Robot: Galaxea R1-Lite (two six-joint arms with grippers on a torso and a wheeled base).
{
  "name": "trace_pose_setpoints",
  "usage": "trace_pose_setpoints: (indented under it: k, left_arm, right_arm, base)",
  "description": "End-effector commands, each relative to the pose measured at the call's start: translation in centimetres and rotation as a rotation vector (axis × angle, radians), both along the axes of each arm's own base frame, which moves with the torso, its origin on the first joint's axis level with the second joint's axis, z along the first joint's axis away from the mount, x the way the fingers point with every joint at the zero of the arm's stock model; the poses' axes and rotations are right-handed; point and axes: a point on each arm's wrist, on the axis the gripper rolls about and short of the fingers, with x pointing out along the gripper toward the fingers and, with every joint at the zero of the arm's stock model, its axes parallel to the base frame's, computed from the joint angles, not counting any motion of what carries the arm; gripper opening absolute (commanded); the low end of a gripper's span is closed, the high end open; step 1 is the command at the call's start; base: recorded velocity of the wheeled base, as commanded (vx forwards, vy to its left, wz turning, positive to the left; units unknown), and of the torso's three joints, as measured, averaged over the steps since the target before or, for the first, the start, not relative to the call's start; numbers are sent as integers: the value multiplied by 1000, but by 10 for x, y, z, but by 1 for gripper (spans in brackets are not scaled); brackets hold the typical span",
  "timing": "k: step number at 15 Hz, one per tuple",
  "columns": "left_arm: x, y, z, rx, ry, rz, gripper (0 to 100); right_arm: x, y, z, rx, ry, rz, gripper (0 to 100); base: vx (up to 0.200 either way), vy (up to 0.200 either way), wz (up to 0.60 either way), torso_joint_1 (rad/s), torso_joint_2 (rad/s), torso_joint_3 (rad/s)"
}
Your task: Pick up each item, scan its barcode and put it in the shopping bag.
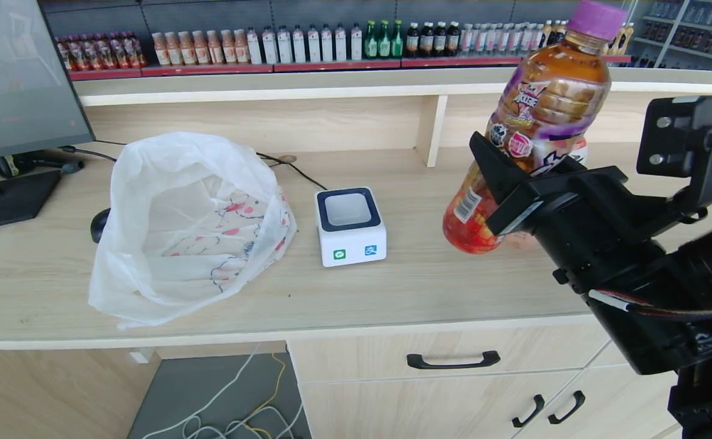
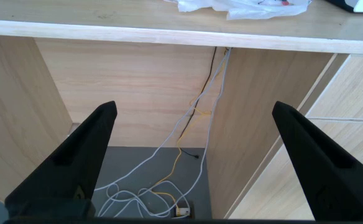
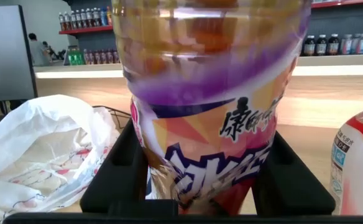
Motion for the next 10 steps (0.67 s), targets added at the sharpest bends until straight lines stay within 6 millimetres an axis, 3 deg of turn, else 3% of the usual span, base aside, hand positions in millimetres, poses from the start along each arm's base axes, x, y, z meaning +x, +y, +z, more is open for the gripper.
trace_pose_setpoints:
  k: [1, 10]
  left_arm:
    - [0, 0, 0, 1, -1, 0, 100]
    - [0, 0, 0, -2, -1, 0, 100]
  right_arm:
    - [3, 1, 1, 5, -6, -6, 0]
    - [3, 3, -5, -7, 13, 15, 0]
  base:
    - [0, 200, 0, -2, 2, 2]
    - [0, 200, 0, 3, 1, 1]
